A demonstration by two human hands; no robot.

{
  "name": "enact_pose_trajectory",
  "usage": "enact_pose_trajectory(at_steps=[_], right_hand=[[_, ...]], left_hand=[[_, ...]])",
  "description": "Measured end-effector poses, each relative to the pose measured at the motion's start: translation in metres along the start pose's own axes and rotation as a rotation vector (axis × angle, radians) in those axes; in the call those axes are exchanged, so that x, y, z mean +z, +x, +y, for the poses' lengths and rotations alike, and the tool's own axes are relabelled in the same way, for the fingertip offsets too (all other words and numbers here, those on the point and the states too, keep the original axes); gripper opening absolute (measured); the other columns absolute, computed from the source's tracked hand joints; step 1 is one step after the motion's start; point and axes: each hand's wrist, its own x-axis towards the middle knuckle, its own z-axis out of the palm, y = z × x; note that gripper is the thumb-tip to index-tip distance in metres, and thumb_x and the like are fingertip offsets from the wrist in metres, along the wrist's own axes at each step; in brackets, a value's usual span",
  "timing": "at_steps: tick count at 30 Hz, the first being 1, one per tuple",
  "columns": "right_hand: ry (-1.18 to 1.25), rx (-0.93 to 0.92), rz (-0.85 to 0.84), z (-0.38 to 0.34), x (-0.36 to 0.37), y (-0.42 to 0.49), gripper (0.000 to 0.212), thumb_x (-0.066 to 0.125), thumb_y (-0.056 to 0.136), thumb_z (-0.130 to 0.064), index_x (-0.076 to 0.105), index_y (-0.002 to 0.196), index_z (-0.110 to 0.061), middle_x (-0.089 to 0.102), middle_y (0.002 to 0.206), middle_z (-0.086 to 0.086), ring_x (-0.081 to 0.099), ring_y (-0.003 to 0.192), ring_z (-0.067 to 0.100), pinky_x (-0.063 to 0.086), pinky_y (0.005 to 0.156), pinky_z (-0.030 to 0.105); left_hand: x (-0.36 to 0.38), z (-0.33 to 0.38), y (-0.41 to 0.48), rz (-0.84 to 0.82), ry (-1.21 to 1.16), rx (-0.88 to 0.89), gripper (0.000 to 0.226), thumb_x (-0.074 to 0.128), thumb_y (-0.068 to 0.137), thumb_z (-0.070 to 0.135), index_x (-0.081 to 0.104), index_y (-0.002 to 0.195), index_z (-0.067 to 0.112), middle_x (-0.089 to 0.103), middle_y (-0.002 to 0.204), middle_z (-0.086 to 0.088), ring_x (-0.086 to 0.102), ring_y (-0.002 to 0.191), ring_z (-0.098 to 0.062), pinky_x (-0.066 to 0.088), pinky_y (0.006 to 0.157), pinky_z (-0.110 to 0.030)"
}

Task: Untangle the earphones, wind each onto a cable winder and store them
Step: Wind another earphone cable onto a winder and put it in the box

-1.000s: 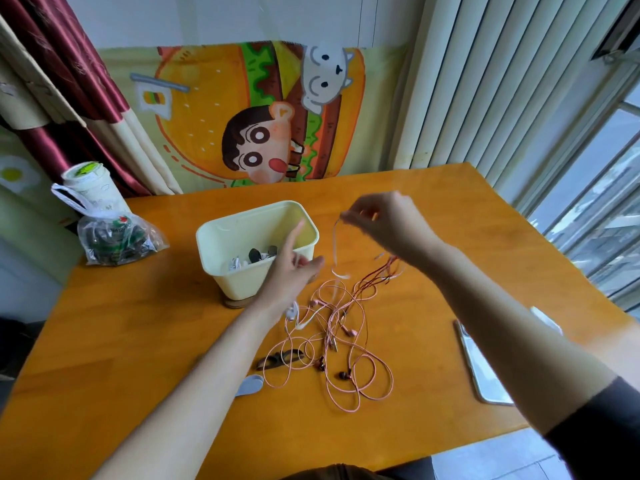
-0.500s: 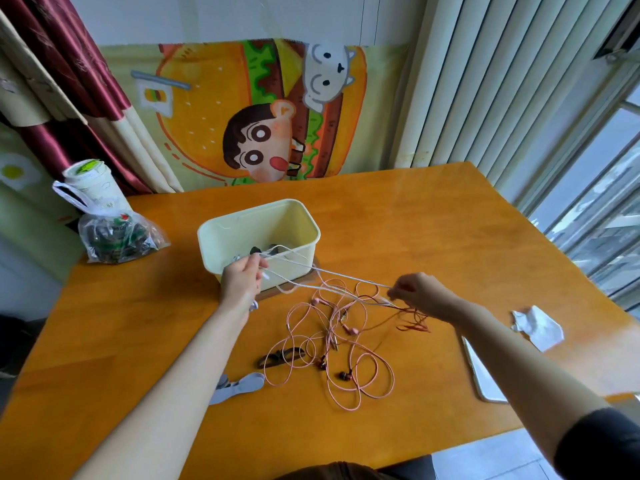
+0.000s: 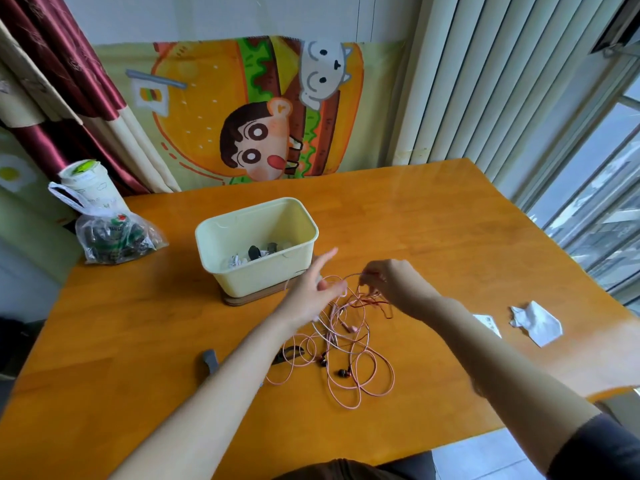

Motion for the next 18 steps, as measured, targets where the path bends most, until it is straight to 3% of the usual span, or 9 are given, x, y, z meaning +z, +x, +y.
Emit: enact_pose_trajectory(at_steps=[1, 3, 5, 8, 13, 16, 18], right_hand=[[-0.004, -0.066, -0.015, -0.01, 0.002, -0.003, 0.018, 0.052, 0.095, -0.015, 0.068, 0.09, -0.009, 0.069, 0.079, 0.006, 0.061, 0.069, 0.018, 0.045, 0.067, 0.03], [-0.009, -0.139, -0.01, -0.019, 0.004, -0.006, 0.019, 0.05, 0.096, -0.012, 0.067, 0.09, -0.007, 0.067, 0.078, 0.004, 0.058, 0.067, 0.017, 0.042, 0.064, 0.026], [0.039, -0.112, -0.017, -0.014, 0.002, -0.006, 0.018, 0.053, 0.095, -0.017, 0.067, 0.087, -0.01, 0.063, 0.072, -0.001, 0.054, 0.063, 0.012, 0.039, 0.058, 0.019], [0.041, -0.041, -0.084, 0.004, 0.002, -0.008, 0.015, 0.054, 0.095, -0.024, 0.064, 0.086, -0.017, 0.059, 0.069, -0.006, 0.054, 0.065, 0.012, 0.04, 0.058, 0.019], [0.031, 0.025, -0.099, 0.027, 0.0, -0.012, 0.018, 0.046, 0.098, -0.015, 0.059, 0.087, -0.02, 0.06, 0.075, -0.002, 0.06, 0.07, 0.016, 0.044, 0.06, 0.016], [0.009, 0.009, 0.026, 0.025, -0.002, -0.011, 0.015, 0.05, 0.096, -0.011, 0.062, 0.104, -0.015, 0.062, 0.089, -0.002, 0.06, 0.08, 0.013, 0.048, 0.069, 0.02], [0.011, -0.079, 0.047, 0.013, 0.0, -0.011, 0.036, 0.059, 0.09, -0.008, 0.052, 0.125, -0.014, 0.059, 0.113, 0.003, 0.057, 0.095, 0.013, 0.048, 0.081, 0.021]], left_hand=[[0.006, 0.002, 0.003, -0.028, 0.034, 0.036, 0.045, 0.057, 0.095, 0.022, 0.045, 0.137, 0.032, 0.054, 0.086, -0.003, 0.053, 0.08, -0.022, 0.045, 0.077, -0.026], [0.01, 0.002, 0.007, -0.034, 0.131, 0.079, 0.017, 0.053, 0.098, 0.022, 0.066, 0.109, 0.021, 0.065, 0.089, -0.006, 0.059, 0.083, -0.025, 0.046, 0.078, -0.037], [0.005, -0.003, 0.007, 0.031, 0.218, 0.065, 0.024, 0.051, 0.098, 0.021, 0.069, 0.082, 0.02, 0.057, 0.068, 0.0, 0.051, 0.067, -0.018, 0.041, 0.068, -0.034], [-0.009, -0.009, 0.005, 0.151, 0.249, 0.001, 0.032, 0.047, 0.099, 0.017, 0.065, 0.073, 0.016, 0.041, 0.052, 0.007, 0.04, 0.049, -0.01, 0.036, 0.056, -0.026], [-0.033, -0.021, 0.005, 0.3, 0.265, -0.072, 0.033, 0.043, 0.101, 0.018, 0.064, 0.076, 0.015, 0.045, 0.06, 0.001, 0.043, 0.061, -0.016, 0.033, 0.058, -0.027], [-0.032, -0.017, 0.001, 0.099, 0.319, -0.088, 0.027, 0.039, 0.102, 0.017, 0.065, 0.107, 0.017, 0.058, 0.077, 0.0, 0.056, 0.085, -0.021, 0.041, 0.074, -0.029], [-0.021, -0.009, -0.001, -0.03, 0.345, -0.087, 0.027, 0.036, 0.102, 0.013, 0.05, 0.126, 0.016, 0.061, 0.085, 0.0, 0.054, 0.103, -0.019, 0.039, 0.084, -0.027]])
